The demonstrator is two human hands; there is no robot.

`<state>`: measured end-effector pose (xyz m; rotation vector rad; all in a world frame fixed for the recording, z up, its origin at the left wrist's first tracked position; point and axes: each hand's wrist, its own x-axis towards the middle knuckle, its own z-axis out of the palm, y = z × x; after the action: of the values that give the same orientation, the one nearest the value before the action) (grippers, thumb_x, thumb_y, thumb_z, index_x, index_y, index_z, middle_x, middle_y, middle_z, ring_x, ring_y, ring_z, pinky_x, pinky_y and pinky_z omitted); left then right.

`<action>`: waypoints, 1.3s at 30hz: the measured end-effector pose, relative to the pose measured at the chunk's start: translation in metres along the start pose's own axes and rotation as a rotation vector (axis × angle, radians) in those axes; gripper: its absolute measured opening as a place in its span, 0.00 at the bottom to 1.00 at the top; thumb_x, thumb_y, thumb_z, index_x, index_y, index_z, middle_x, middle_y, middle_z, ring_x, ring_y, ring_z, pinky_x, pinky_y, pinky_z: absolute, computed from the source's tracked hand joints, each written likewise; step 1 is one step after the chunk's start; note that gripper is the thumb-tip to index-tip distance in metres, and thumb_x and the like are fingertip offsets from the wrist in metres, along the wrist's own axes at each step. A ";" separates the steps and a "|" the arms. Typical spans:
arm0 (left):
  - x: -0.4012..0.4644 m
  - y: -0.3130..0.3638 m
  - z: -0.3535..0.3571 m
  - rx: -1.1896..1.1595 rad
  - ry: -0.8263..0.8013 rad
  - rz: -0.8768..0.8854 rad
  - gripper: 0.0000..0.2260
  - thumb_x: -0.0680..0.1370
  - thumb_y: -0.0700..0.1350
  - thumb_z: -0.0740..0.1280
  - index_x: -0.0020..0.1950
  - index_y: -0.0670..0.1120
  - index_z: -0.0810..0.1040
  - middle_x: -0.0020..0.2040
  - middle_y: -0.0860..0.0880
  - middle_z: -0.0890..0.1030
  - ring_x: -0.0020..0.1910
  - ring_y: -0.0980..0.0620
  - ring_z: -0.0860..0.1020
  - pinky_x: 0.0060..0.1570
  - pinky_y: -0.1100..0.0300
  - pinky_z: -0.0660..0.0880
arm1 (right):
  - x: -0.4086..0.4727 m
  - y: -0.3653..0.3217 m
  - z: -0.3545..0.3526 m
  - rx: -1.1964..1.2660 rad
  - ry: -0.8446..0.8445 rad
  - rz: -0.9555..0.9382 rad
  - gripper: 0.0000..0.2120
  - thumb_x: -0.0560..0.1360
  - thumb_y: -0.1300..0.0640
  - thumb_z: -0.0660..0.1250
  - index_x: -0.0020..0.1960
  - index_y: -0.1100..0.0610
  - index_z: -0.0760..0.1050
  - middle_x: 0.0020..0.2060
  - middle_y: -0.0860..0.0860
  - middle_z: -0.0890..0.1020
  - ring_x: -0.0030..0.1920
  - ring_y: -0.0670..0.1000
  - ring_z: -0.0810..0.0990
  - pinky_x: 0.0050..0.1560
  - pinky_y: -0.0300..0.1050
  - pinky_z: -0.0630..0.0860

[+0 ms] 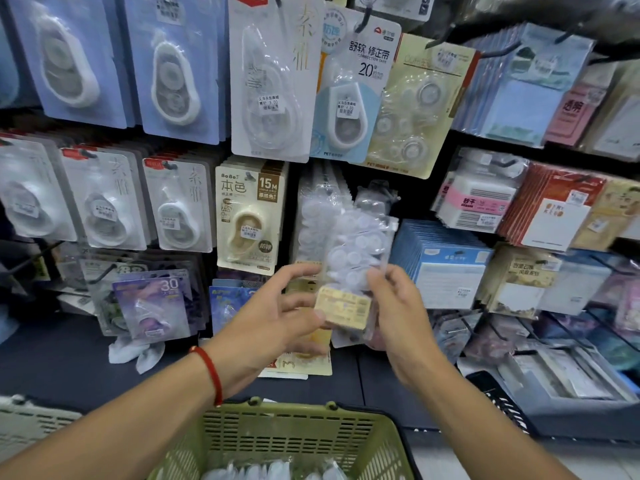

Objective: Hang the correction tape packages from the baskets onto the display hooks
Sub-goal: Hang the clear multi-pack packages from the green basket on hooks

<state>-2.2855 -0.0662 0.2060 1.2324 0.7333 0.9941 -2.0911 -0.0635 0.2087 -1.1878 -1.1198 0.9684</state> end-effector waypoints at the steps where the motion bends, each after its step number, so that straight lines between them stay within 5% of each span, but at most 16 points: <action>1: 0.001 0.001 0.002 -0.012 -0.001 -0.004 0.25 0.80 0.31 0.70 0.73 0.51 0.74 0.59 0.42 0.86 0.57 0.41 0.86 0.51 0.46 0.86 | 0.004 -0.001 -0.003 0.015 0.081 -0.005 0.10 0.86 0.50 0.63 0.46 0.47 0.76 0.43 0.51 0.87 0.44 0.56 0.89 0.38 0.52 0.82; 8: 0.007 0.006 0.032 -0.080 0.004 -0.044 0.25 0.79 0.24 0.66 0.74 0.42 0.74 0.69 0.40 0.79 0.60 0.43 0.85 0.56 0.50 0.84 | 0.018 -0.005 -0.022 -0.068 0.254 -0.106 0.10 0.86 0.47 0.62 0.48 0.50 0.74 0.32 0.43 0.83 0.30 0.44 0.81 0.25 0.35 0.71; 14: 0.005 0.008 0.040 -0.116 0.025 -0.042 0.25 0.79 0.23 0.65 0.72 0.41 0.76 0.68 0.40 0.80 0.60 0.43 0.85 0.56 0.50 0.84 | 0.019 -0.011 -0.031 -0.085 0.236 -0.138 0.13 0.84 0.44 0.64 0.44 0.47 0.78 0.33 0.45 0.81 0.38 0.51 0.79 0.39 0.48 0.72; 23: 0.008 0.001 0.046 -0.151 0.066 -0.049 0.24 0.78 0.24 0.66 0.71 0.42 0.77 0.62 0.46 0.84 0.59 0.43 0.86 0.54 0.50 0.85 | 0.023 -0.014 -0.041 -0.228 0.138 -0.070 0.17 0.82 0.42 0.60 0.40 0.50 0.74 0.38 0.54 0.74 0.41 0.55 0.73 0.44 0.54 0.69; 25: 0.011 -0.007 0.043 -0.018 0.074 -0.082 0.24 0.79 0.26 0.67 0.73 0.44 0.76 0.66 0.47 0.81 0.60 0.45 0.85 0.55 0.50 0.85 | 0.023 -0.008 -0.043 -0.460 0.100 -0.038 0.17 0.83 0.41 0.58 0.57 0.49 0.80 0.49 0.50 0.81 0.51 0.56 0.79 0.51 0.50 0.70; 27: 0.013 -0.021 0.039 0.195 0.078 -0.132 0.24 0.80 0.29 0.67 0.74 0.46 0.75 0.69 0.47 0.78 0.61 0.46 0.84 0.59 0.48 0.83 | 0.024 -0.001 -0.047 -0.727 0.088 -0.025 0.25 0.85 0.45 0.59 0.79 0.54 0.68 0.70 0.52 0.76 0.69 0.55 0.75 0.62 0.47 0.70; 28: 0.012 -0.030 0.035 0.319 0.073 -0.160 0.23 0.81 0.30 0.67 0.73 0.47 0.75 0.69 0.47 0.78 0.60 0.47 0.83 0.60 0.48 0.83 | 0.023 0.001 -0.049 -0.817 0.081 -0.032 0.27 0.85 0.48 0.61 0.81 0.56 0.64 0.73 0.54 0.73 0.72 0.55 0.73 0.65 0.47 0.68; 31: 0.004 -0.056 0.021 0.707 0.014 -0.205 0.17 0.80 0.36 0.69 0.67 0.51 0.79 0.65 0.48 0.79 0.53 0.51 0.80 0.57 0.54 0.79 | 0.016 0.007 -0.053 -1.001 0.012 -0.051 0.18 0.83 0.54 0.63 0.72 0.56 0.74 0.67 0.56 0.77 0.67 0.56 0.76 0.61 0.44 0.69; 34: -0.012 -0.082 0.007 1.089 -0.096 -0.225 0.15 0.80 0.41 0.70 0.65 0.50 0.80 0.63 0.49 0.81 0.60 0.48 0.80 0.62 0.56 0.76 | -0.005 0.026 -0.051 -1.128 -0.204 0.018 0.11 0.82 0.56 0.64 0.61 0.55 0.81 0.55 0.53 0.84 0.59 0.57 0.81 0.55 0.44 0.74; 39: -0.052 -0.159 -0.016 1.301 -0.166 -0.459 0.17 0.80 0.43 0.69 0.69 0.48 0.79 0.67 0.46 0.81 0.67 0.45 0.79 0.64 0.56 0.75 | -0.058 0.112 -0.055 -1.403 -0.684 0.231 0.12 0.83 0.53 0.63 0.62 0.56 0.78 0.58 0.57 0.84 0.60 0.60 0.81 0.59 0.52 0.79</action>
<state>-2.2872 -0.1120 0.0440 2.0480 1.5343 -0.0940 -2.0475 -0.1150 0.0887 -2.1790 -2.4398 0.6941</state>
